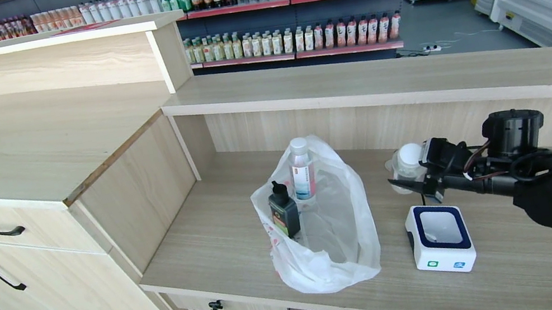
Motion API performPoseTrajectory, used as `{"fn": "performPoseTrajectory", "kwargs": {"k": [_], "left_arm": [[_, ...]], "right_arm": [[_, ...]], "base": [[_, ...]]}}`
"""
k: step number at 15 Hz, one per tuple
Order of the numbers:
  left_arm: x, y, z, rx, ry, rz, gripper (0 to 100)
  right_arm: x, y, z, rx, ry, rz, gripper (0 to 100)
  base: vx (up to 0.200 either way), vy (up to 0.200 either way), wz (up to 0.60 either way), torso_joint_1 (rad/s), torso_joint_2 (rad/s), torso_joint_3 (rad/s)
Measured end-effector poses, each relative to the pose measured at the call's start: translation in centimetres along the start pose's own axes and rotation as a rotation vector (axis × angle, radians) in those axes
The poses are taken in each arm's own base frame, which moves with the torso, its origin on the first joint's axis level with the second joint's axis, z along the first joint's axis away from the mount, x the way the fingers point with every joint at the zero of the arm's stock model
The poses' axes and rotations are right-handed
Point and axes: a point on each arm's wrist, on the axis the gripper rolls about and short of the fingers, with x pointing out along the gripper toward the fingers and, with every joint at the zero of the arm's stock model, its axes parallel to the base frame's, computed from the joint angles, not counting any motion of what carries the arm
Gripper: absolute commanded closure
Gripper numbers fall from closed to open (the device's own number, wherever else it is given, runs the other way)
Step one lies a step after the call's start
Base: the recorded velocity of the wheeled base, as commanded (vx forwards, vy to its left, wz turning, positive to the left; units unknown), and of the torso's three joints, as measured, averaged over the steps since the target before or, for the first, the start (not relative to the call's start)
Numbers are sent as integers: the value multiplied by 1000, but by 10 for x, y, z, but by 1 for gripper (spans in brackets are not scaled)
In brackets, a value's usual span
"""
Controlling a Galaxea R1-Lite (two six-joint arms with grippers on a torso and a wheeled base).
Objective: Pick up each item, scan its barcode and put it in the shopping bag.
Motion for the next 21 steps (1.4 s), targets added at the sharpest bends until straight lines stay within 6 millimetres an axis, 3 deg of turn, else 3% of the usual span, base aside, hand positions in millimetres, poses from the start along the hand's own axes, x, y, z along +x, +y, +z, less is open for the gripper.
{"fn": "performPoseTrajectory", "kwargs": {"k": [3,6,9,12,14,17,21], "left_arm": [[0,0,0,0,0,0,0],[0,0,0,0,0,0,0],[0,0,0,0,0,0,0],[0,0,0,-1,0,0,0],[0,0,0,0,0,0,0],[0,0,0,0,0,0,0],[0,0,0,-1,0,0,0]], "right_arm": [[-5,-7,9,76,9,-1,100],[-30,-30,44,286,41,-69,100],[-81,-44,77,506,148,-151,100],[-143,-42,84,755,303,-241,100],[-167,-43,93,889,323,-352,100],[-178,-45,103,966,381,-577,100],[-168,-37,116,901,530,-866,100]], "base": [[0,0,0,0,0,0],[0,0,0,0,0,0],[0,0,0,0,0,0],[0,0,0,0,0,0],[0,0,0,0,0,0],[0,0,0,0,0,0],[0,0,0,0,0,0]]}}
